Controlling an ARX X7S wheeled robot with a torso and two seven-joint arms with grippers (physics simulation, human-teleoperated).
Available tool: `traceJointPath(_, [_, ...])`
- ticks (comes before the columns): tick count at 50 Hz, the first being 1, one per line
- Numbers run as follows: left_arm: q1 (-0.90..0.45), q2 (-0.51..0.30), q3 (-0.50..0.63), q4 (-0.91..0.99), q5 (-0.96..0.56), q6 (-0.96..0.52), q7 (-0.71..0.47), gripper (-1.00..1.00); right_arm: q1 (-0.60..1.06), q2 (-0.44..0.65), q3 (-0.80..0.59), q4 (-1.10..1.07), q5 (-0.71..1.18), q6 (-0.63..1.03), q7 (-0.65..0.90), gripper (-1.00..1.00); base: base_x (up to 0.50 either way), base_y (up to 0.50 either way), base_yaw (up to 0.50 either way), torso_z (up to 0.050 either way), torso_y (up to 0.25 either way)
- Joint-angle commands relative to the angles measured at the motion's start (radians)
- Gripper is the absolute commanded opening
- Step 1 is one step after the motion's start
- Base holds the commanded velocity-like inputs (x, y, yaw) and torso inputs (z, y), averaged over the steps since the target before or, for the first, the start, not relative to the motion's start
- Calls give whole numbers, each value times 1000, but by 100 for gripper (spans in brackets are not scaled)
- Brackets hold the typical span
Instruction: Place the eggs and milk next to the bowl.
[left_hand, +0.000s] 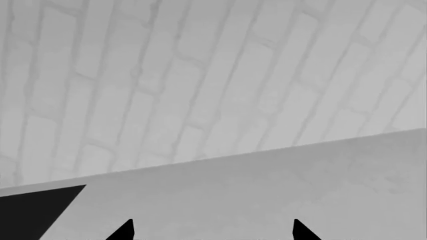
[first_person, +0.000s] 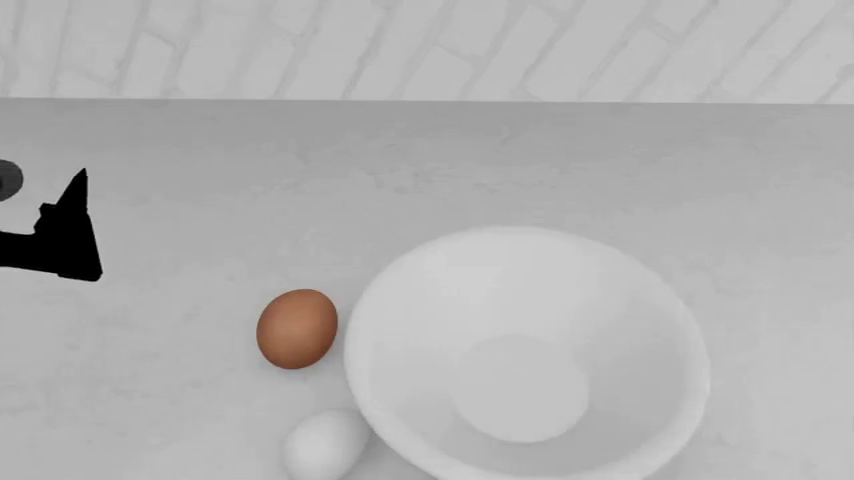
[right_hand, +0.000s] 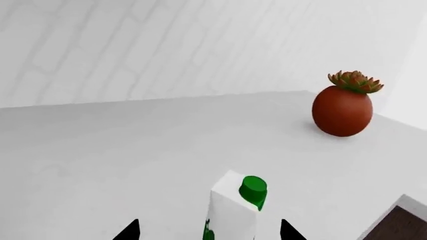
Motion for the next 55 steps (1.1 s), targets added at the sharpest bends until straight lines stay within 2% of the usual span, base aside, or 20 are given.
traceJointPath(1, [5, 13, -15, -22, -31, -9, 27, 100, -169, 8, 89, 16, -57, -116, -53, 100, 0, 0, 0, 0, 0])
traceJointPath(13, [4, 9, -17, -33, -29, 0, 29, 100, -191, -10, 42, 88, -213, -202, -164, 100, 0, 0, 0, 0, 0])
traceJointPath(37, [15, 0, -20, -8, -35, -10, 16, 100, -7, 32, -166, 257, -285, -221, -152, 100, 0, 0, 0, 0, 0])
traceJointPath(55, [17, -10, -29, 2, -43, -16, 10, 100, 56, 12, -270, 376, -364, -271, -167, 100, 0, 0, 0, 0, 0])
